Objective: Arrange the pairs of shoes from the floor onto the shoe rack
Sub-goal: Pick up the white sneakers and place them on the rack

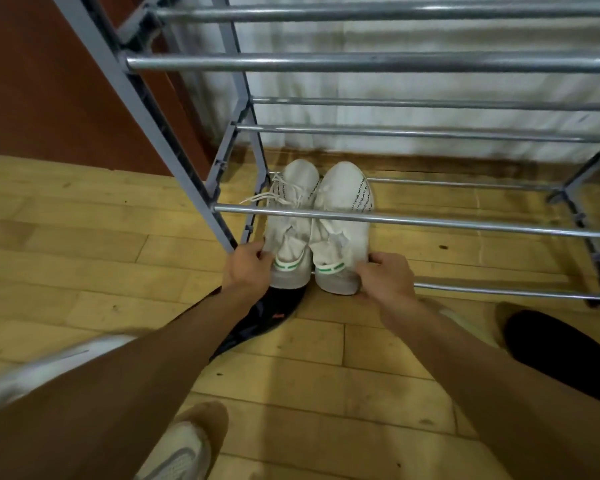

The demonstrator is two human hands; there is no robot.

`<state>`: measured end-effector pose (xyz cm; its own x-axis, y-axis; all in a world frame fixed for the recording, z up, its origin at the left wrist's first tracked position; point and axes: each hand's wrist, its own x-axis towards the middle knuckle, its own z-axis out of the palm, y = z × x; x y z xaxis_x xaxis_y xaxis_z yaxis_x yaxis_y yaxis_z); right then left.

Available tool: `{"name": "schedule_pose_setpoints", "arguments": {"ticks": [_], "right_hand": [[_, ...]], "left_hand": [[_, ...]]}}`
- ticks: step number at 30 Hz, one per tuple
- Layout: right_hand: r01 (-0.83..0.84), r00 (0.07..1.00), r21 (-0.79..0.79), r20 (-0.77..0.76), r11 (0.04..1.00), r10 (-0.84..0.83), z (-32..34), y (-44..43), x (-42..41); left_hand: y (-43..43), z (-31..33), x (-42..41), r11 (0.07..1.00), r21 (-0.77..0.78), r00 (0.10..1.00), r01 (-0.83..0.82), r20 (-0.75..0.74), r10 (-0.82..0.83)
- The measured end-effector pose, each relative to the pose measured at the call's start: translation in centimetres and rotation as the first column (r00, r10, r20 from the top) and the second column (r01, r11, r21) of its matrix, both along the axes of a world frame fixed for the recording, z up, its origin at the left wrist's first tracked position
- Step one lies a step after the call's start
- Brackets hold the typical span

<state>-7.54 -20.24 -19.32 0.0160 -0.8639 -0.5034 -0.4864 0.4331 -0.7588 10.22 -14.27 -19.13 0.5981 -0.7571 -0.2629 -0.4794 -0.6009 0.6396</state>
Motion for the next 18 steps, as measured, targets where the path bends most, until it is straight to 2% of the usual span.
{"name": "schedule_pose_setpoints", "arguments": {"ticks": [4,8,12,18], "right_hand": [[-0.063,0.998,0.005,-0.008,0.998,0.063,-0.5,0.4,0.1],[-0.151,0.988,0.013,-0.022,0.988,0.151,0.2,1.6,-0.8],[-0.188,0.982,0.004,-0.027,0.982,0.188,1.5,3.0,-1.9],[-0.307,0.947,-0.044,-0.115,0.951,0.3,2.5,5.9,-2.7]], "left_hand": [[-0.3,0.3,-0.5,0.998,0.046,0.992,-0.044,-0.118,0.05],[1.1,1.8,-1.3,0.992,0.119,0.989,0.039,-0.144,-0.021],[4.5,1.8,-0.5,0.984,0.084,0.987,0.158,-0.051,-0.155],[9.6,1.8,2.6,0.994,0.09,0.979,0.057,0.188,-0.073]]}}
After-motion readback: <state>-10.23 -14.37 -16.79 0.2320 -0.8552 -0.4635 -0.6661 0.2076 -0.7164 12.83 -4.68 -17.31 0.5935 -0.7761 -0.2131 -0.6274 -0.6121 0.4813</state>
